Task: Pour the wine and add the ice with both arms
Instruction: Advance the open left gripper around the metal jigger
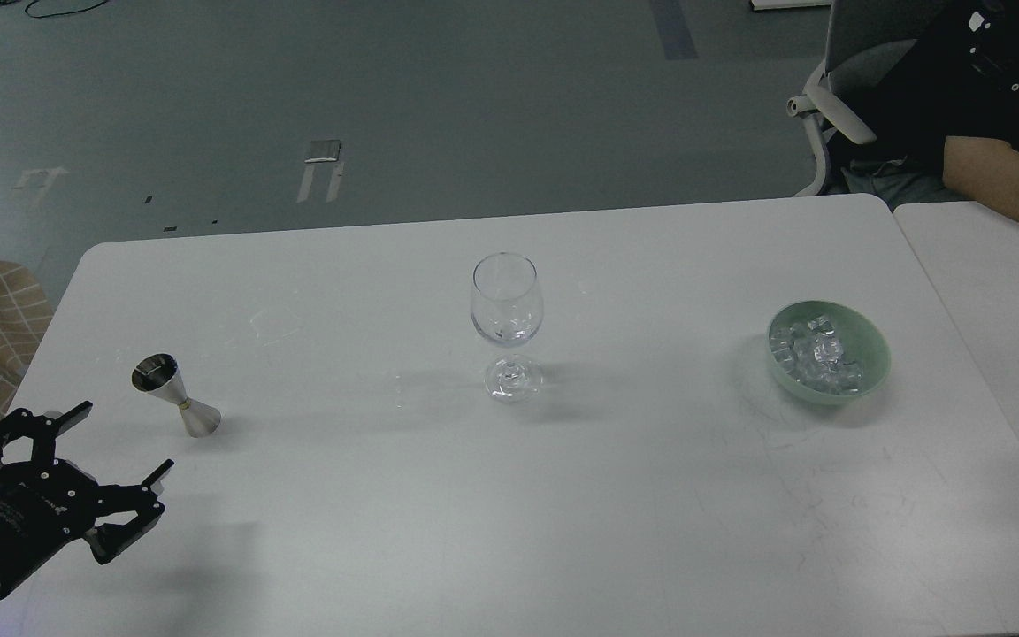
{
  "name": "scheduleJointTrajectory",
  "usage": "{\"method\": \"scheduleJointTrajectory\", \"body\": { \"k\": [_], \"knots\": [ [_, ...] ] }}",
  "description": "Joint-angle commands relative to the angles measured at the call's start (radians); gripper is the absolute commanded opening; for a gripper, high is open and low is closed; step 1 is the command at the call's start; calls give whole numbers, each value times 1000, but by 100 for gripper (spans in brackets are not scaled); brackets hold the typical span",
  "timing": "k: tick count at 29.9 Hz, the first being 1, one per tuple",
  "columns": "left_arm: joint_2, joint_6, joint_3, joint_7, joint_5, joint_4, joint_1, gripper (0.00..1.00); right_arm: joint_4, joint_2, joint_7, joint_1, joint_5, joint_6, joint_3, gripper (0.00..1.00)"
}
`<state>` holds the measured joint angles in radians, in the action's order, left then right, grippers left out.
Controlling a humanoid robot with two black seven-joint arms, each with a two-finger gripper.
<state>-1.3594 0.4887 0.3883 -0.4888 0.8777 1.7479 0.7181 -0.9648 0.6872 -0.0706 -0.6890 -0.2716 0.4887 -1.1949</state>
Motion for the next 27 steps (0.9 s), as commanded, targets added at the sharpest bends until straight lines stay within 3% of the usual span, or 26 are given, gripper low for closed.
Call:
{"method": "scheduleJointTrajectory", "body": {
  "k": [1,27],
  "knots": [
    [25,0,0,0,59,1,-20,100,0,0,0,2,-1,0,0,100],
    [178,0,-57,0,331,-59,-37,100,0,-12,0,3,-1,0,0,100]
  ]
}}
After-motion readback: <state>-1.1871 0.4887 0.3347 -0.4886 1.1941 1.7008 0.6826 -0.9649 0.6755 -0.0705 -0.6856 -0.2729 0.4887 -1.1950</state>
